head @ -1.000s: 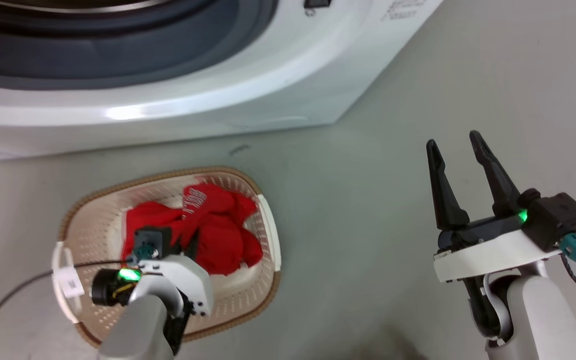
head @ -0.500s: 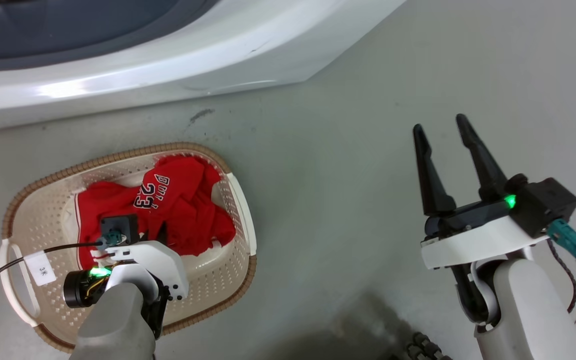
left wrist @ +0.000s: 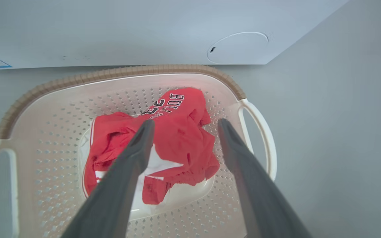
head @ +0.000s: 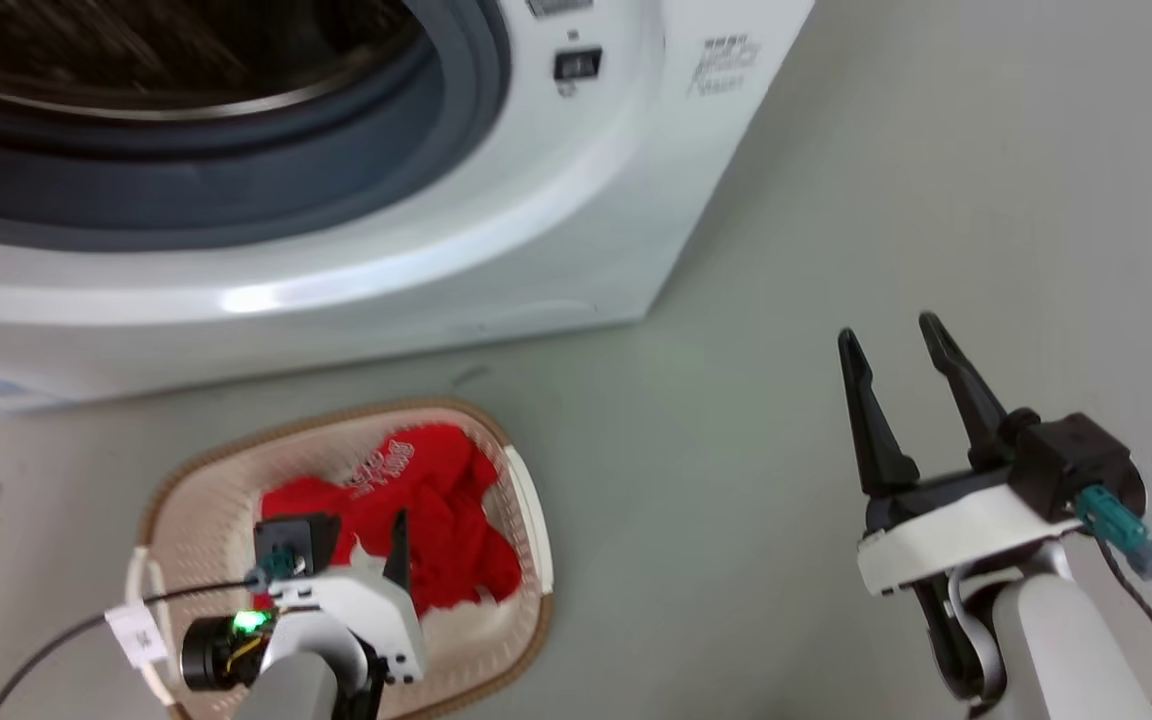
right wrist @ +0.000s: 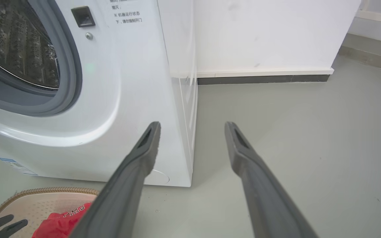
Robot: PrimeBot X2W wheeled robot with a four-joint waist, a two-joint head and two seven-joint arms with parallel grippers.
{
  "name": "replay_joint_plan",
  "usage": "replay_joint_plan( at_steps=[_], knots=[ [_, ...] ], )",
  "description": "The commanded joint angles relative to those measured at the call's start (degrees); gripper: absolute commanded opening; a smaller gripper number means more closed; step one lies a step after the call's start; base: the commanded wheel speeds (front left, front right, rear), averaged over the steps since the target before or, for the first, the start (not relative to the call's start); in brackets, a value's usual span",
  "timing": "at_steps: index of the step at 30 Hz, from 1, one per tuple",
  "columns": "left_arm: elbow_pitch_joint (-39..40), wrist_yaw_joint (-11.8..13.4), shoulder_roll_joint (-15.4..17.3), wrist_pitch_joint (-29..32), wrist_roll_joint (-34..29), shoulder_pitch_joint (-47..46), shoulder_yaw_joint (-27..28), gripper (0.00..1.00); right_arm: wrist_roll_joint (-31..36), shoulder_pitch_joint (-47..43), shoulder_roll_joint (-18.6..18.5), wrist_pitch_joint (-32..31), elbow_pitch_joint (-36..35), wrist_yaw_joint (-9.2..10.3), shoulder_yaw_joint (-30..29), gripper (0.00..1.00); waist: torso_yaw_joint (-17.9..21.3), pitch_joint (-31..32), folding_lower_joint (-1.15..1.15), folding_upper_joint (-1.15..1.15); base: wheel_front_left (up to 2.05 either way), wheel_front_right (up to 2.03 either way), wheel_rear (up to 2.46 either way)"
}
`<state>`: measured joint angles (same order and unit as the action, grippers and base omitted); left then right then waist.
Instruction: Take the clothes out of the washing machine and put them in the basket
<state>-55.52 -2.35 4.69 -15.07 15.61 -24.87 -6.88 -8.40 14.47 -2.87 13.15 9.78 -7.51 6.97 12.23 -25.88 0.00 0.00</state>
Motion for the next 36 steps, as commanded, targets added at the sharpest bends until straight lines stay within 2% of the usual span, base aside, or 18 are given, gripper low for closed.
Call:
replay_joint_plan(
  at_steps=[1, 9, 22, 30, 36],
  knots=[
    [2.11, 0.63, -0.48, -0.12, -0.71, 2.23, 0.48, 1.0, 0.63, -1.57, 0.0, -0.57, 0.22, 0.04, -0.53, 1.0, -2.87, 6.85, 0.0, 0.0, 0.0, 0.0, 0.0],
    [14.47, 1.94, -1.48, -0.14, -3.05, 9.01, 2.09, 1.0, 2.52, -6.09, 0.01, -2.33, -1.4, 0.04, -3.1, 1.0, -6.0, 14.07, 0.0, 0.0, 0.0, 0.0, 0.0],
    [38.13, 3.35, -1.74, -0.13, -8.35, 13.94, 4.64, 1.0, 5.33, -10.99, 0.01, -4.55, -5.36, 0.04, -5.71, 1.0, -7.99, 20.18, 0.0, 0.0, 0.0, 0.0, 0.0],
    [47.24, 3.29, -1.09, -0.14, -11.58, 17.12, 4.31, 1.0, 6.68, -13.71, 0.01, -5.67, -7.07, 0.04, -6.48, 1.0, -8.53, 23.53, 0.0, 0.0, 0.0, 0.0, 0.0],
    [49.05, 3.39, -0.43, -0.13, -12.62, 21.19, 3.79, 1.0, 7.16, -15.86, 0.01, -6.43, -8.0, 0.04, -6.2, 1.0, -8.26, 25.95, 0.0, 0.0, 0.0, 0.0, 0.0]
  ],
)
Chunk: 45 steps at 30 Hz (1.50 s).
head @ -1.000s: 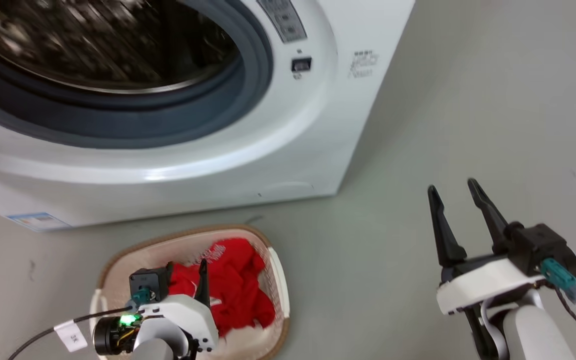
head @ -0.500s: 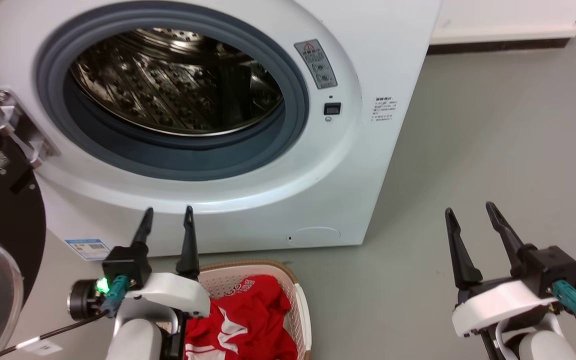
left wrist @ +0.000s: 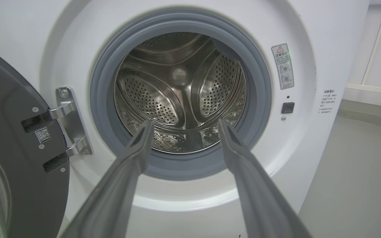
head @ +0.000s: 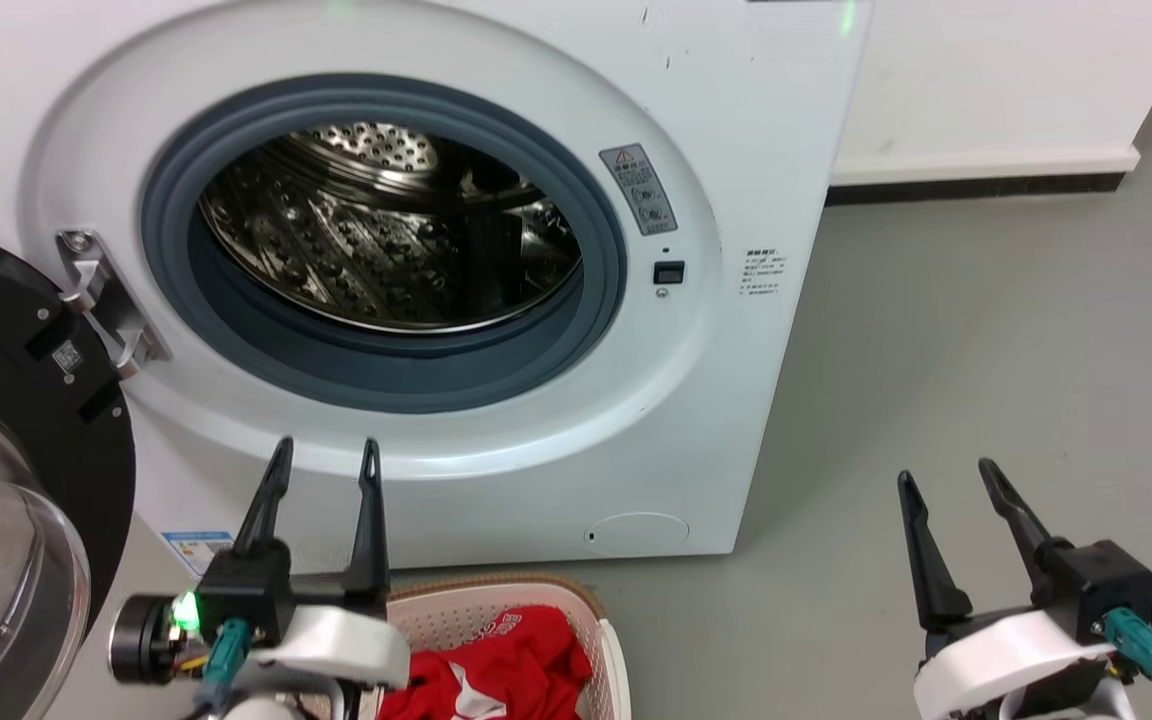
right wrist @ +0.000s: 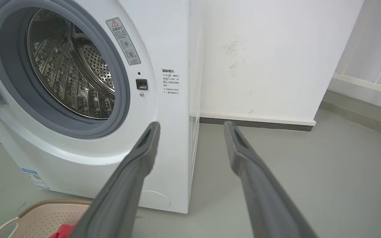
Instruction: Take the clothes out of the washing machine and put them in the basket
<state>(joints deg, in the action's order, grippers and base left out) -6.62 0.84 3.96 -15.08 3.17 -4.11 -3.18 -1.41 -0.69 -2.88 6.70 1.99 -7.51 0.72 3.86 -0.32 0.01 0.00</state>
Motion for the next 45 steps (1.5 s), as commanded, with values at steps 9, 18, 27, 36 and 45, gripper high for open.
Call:
replay_joint_plan(
  at_steps=[9, 18, 27, 36, 45],
  knots=[
    [-0.31, 1.06, 0.04, -0.12, 0.72, 4.09, -0.41, 1.0, -0.54, -2.56, 0.02, -0.79, -1.45, 0.04, 0.3, 1.0, 0.08, 1.48, -0.01, 0.0, 0.0, 0.0, 0.0],
    [-1.2, 1.34, -0.13, -0.12, 2.09, 4.78, -0.67, 1.0, -0.75, -2.83, 0.02, -0.95, -1.88, 0.04, 0.49, 1.0, -0.1, 1.51, -0.01, 0.0, 0.0, 0.0, 0.0],
    [-1.91, 1.58, -0.13, -0.12, 3.0, 4.21, -0.89, 1.0, -1.07, -2.55, 0.02, -0.9, -1.85, 0.04, 0.83, 1.0, -0.16, 1.23, -0.01, 0.0, 0.0, 0.0, 0.0],
    [-1.84, 1.54, 0.11, 0.01, 3.18, 4.18, -1.1, 0.0, -1.04, -2.12, 0.0, -0.92, -1.57, 0.0, 0.9, 0.0, -0.07, 1.25, -0.01, 0.0, 0.0, 0.0, 0.0],
    [-3.67, 0.56, -0.12, 2.8, 11.96, 3.09, 0.58, 0.0, -11.04, -1.7, -0.54, -1.48, -0.07, 0.0, 0.9, 0.0, -0.31, 1.18, -0.01, 0.0, 0.0, 0.0, 0.0]
  ],
)
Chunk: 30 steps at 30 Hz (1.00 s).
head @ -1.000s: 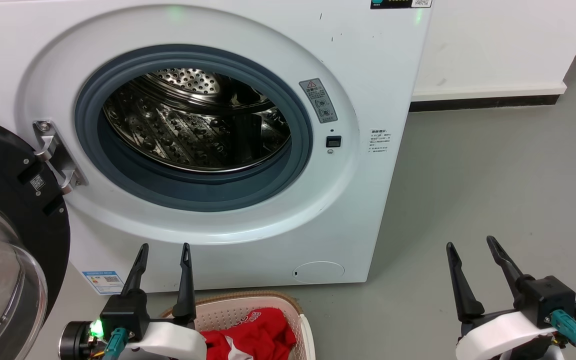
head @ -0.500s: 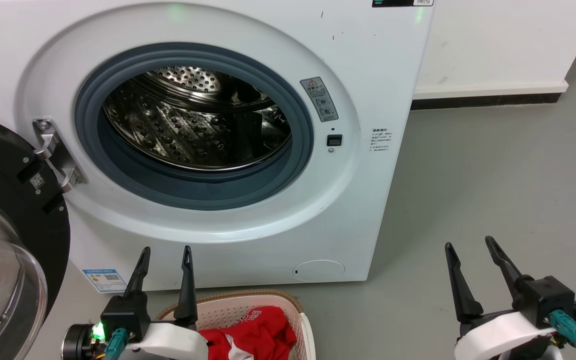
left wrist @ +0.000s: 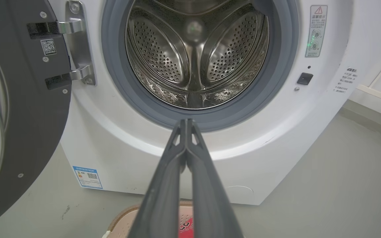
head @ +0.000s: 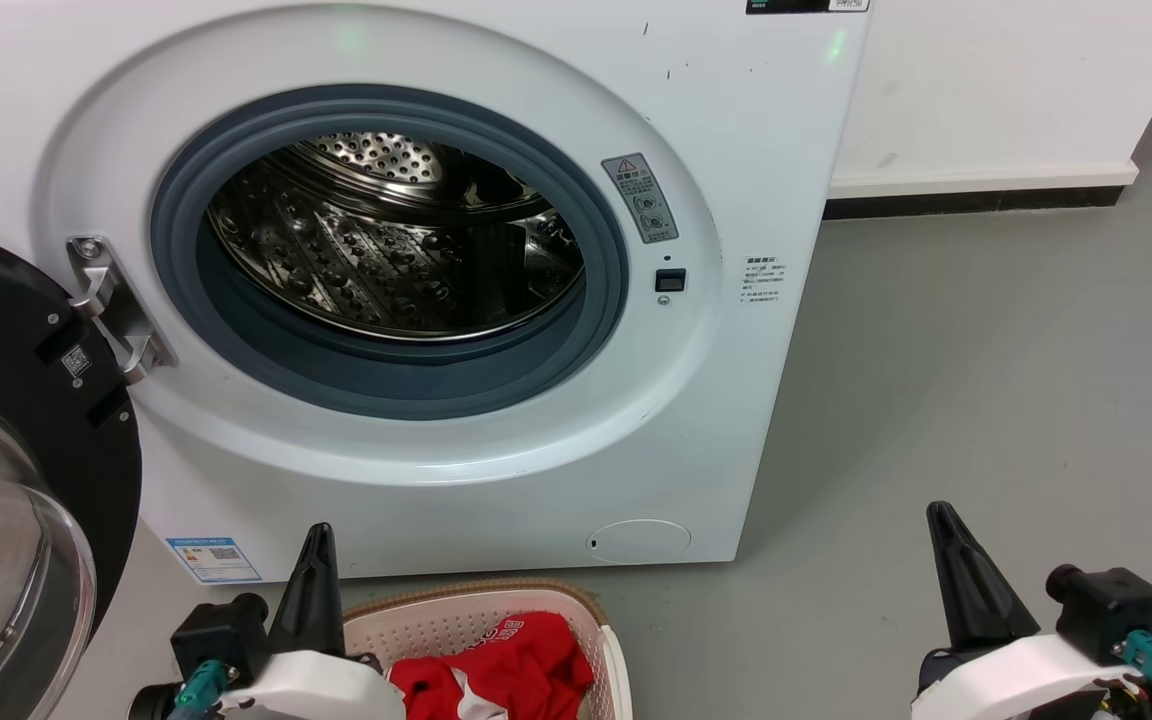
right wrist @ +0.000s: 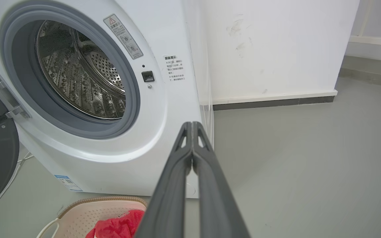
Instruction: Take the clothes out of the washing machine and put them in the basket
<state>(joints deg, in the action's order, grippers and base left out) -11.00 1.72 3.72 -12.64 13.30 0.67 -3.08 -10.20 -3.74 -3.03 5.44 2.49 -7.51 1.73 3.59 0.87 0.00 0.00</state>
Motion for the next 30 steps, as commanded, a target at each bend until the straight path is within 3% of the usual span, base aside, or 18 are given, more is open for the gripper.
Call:
replay_joint_plan(
  at_steps=[1, 30],
  knots=[
    [0.71, -0.45, 0.11, 0.6, 2.99, -1.73, 0.57, 0.0, -3.54, 1.54, -0.49, -0.34, -0.33, 0.0, -0.13, 0.0, -0.06, -0.01, 0.0, 0.0, 0.0, 0.0, 0.0],
    [-0.27, -3.71, -0.22, 7.1, 30.78, -3.55, 3.62, 0.0, -33.88, 4.93, -1.78, -3.01, 4.01, 0.01, -1.13, 0.0, -0.93, -0.27, 0.0, 0.0, 0.0, 0.0, 0.0]
  ],
)
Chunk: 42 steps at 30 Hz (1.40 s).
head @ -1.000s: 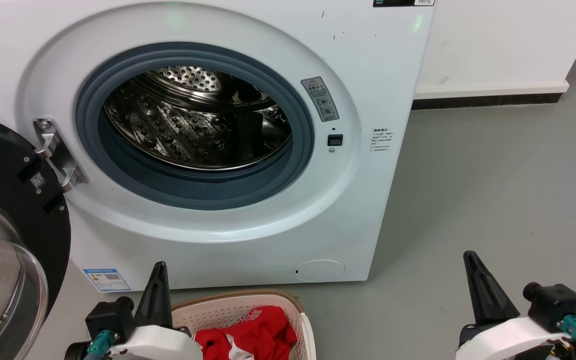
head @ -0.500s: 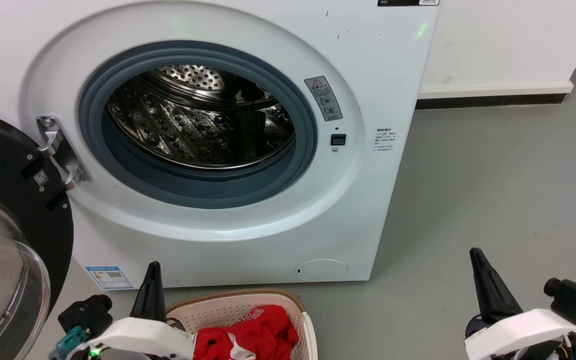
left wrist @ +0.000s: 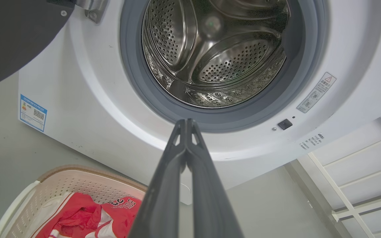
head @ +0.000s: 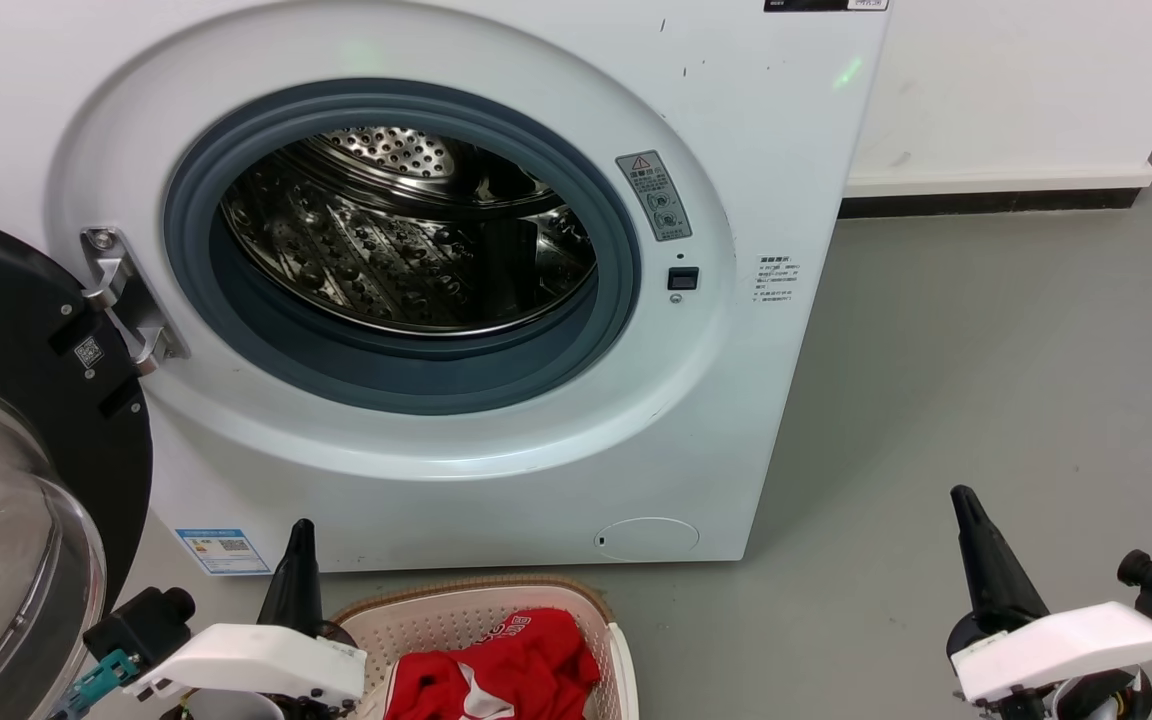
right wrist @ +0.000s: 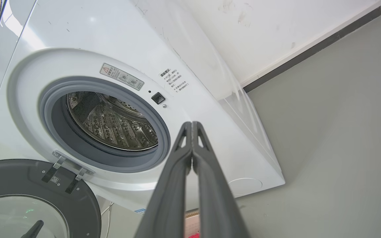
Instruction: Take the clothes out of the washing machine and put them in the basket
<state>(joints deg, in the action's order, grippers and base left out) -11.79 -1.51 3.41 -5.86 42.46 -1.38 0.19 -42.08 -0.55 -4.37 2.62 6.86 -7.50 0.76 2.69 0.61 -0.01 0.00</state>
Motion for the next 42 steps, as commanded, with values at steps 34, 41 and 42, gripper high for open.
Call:
replay_joint_plan(
  at_steps=[34, 41, 42],
  knots=[
    [-0.78, -3.18, -0.2, 6.1, 24.34, -3.3, 3.28, 0.0, -26.08, 4.22, -0.7, -3.2, 3.08, 0.0, -2.02, 0.0, -1.03, -0.3, 0.01, 0.0, 0.0, 0.0, 0.0],
    [-1.01, -3.72, -0.24, 7.14, 28.34, -3.61, 3.75, 0.0, -30.18, 4.61, -0.67, -3.79, 3.69, 0.0, -2.45, 0.0, -1.24, -0.37, 0.01, 0.0, 0.0, 0.0, 0.0],
    [-1.04, -3.75, -0.25, 7.23, 28.91, -3.67, 3.83, 0.0, -30.74, 4.67, -0.67, -3.9, 3.79, 0.0, -2.51, 0.0, -1.27, -0.37, 0.01, 0.0, 0.0, 0.0, 0.0]
  ],
)
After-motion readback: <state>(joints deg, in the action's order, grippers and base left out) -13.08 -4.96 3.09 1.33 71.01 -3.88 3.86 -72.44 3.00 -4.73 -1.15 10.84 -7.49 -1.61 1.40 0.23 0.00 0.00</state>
